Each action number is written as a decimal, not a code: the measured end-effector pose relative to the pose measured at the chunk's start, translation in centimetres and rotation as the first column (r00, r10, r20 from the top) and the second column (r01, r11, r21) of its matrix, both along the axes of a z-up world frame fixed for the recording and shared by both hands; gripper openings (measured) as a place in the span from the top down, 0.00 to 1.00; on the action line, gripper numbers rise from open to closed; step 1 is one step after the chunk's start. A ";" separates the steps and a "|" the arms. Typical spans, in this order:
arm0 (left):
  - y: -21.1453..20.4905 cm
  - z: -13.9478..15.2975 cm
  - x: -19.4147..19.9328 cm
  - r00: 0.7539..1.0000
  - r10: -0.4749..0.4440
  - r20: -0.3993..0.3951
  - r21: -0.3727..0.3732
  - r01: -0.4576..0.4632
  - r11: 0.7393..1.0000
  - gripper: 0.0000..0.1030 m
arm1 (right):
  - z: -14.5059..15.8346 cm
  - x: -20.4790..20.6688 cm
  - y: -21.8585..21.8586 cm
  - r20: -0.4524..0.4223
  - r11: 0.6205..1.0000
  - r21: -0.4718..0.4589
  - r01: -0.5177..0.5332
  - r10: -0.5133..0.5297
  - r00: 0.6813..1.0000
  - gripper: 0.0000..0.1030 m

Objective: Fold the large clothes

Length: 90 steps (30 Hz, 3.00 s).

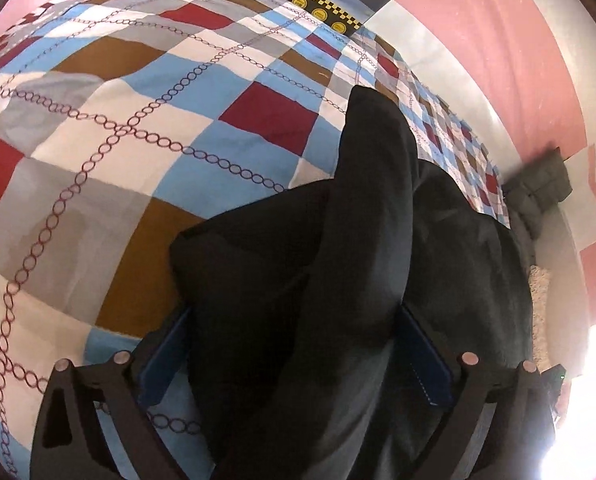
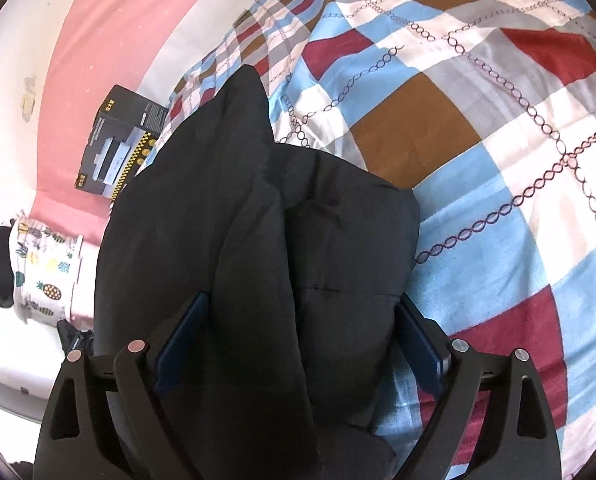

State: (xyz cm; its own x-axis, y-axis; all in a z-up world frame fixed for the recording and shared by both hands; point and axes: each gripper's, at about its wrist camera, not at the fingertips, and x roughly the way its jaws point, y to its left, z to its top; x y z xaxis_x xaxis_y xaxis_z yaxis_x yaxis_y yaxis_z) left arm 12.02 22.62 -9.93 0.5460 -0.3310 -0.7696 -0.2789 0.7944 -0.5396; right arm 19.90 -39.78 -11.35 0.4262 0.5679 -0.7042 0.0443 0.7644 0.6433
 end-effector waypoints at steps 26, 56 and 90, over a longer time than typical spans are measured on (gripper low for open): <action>-2.9 0.6 -0.9 0.998 -0.067 -0.005 0.041 0.068 0.997 0.25 | -0.3 0.4 2.4 -0.017 0.994 0.017 -0.108 0.108 0.994 0.43; -3.5 13.4 -3.6 0.978 -0.057 0.202 0.179 0.020 0.984 0.68 | 12.4 -2.3 5.3 0.193 0.992 -0.076 -0.101 0.114 0.974 0.65; 8.6 18.7 6.2 0.960 0.021 0.279 0.261 -0.097 0.960 0.68 | 17.4 9.0 18.9 0.278 0.977 -0.065 -0.201 0.211 0.937 0.65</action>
State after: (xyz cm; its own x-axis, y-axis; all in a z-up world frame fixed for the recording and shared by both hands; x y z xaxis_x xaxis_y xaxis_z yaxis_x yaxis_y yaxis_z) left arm 18.23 31.25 8.73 0.7586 -0.0923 -0.6450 -0.2032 0.9070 -0.3688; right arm 28.87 -20.85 6.00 0.4864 0.6416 -0.5931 -0.2958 0.7597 0.5792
